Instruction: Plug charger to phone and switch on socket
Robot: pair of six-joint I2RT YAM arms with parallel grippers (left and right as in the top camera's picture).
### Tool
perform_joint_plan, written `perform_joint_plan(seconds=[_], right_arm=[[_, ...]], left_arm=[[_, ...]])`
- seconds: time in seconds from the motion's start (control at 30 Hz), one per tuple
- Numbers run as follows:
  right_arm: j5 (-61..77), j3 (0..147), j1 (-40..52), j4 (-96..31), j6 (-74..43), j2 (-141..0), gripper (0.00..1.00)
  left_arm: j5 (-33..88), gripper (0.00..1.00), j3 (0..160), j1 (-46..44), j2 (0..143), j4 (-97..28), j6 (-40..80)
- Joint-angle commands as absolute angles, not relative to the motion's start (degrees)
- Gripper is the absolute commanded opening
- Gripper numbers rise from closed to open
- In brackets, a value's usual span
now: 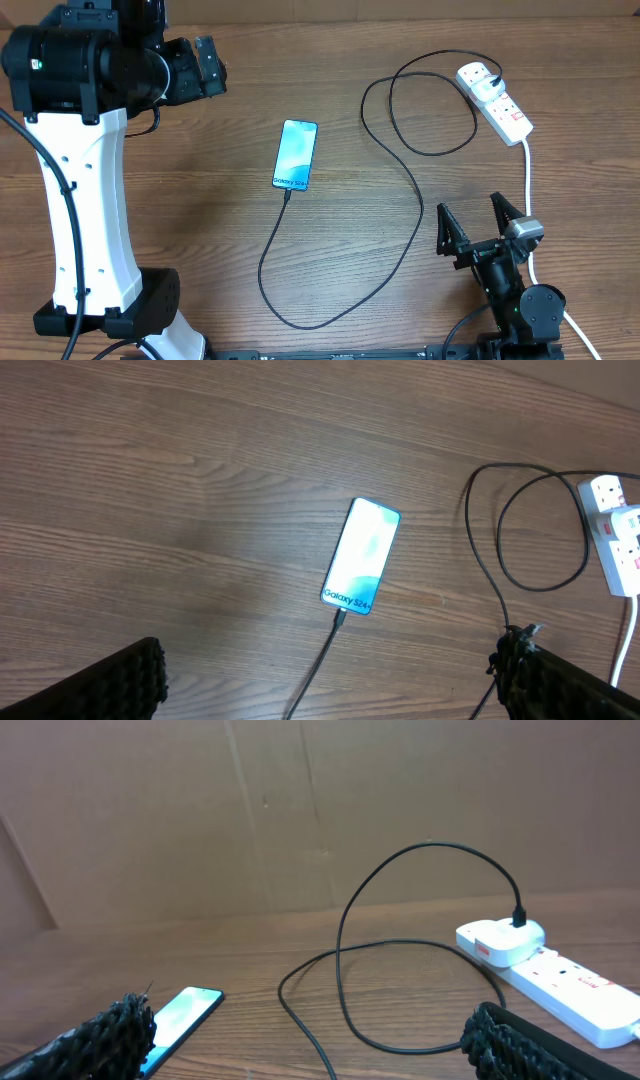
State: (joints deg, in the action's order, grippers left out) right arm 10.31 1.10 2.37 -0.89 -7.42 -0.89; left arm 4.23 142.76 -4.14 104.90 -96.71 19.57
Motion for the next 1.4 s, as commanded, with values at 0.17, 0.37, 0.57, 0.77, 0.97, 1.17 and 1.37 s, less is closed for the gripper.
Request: perform_joint_plan(seconds=[0.17, 0.37, 0.57, 0.77, 0.97, 1.17, 1.37], right_arm=[[10.8, 0.4, 1.8, -4.0, -2.3, -0.1, 1.0], [10.6, 0.4, 1.8, -4.0, 3.7, -0.1, 1.0], [8.1, 0.5, 1.8, -4.4, 6.5, -0.1, 1.0], [7.1, 0.5, 1.8, -4.6, 5.8, -0.1, 1.0], [6.7, 0.5, 1.8, -4.6, 4.3, -0.1, 1.0], [6.5, 0.5, 1.8, -4.6, 4.3, -0.1, 1.0], [6.5, 0.5, 1.8, -4.4, 4.3, -0.2, 1.0]], left_arm=[[3.9, 1.0, 142.5, -4.5, 104.7, -96.8, 20.4], [3.9, 1.0, 142.5, -4.5, 104.7, -96.8, 20.4], [3.9, 1.0, 142.5, -4.5, 104.7, -96.8, 20.4], [3.9, 1.0, 142.5, -4.5, 104.7, -96.8, 20.4], [3.9, 1.0, 142.5, -4.5, 104.7, -96.8, 20.4], [3.9, 1.0, 142.5, -4.5, 104.7, -96.8, 20.4], [3.9, 1.0, 142.5, -4.5, 104.7, -96.8, 20.4]])
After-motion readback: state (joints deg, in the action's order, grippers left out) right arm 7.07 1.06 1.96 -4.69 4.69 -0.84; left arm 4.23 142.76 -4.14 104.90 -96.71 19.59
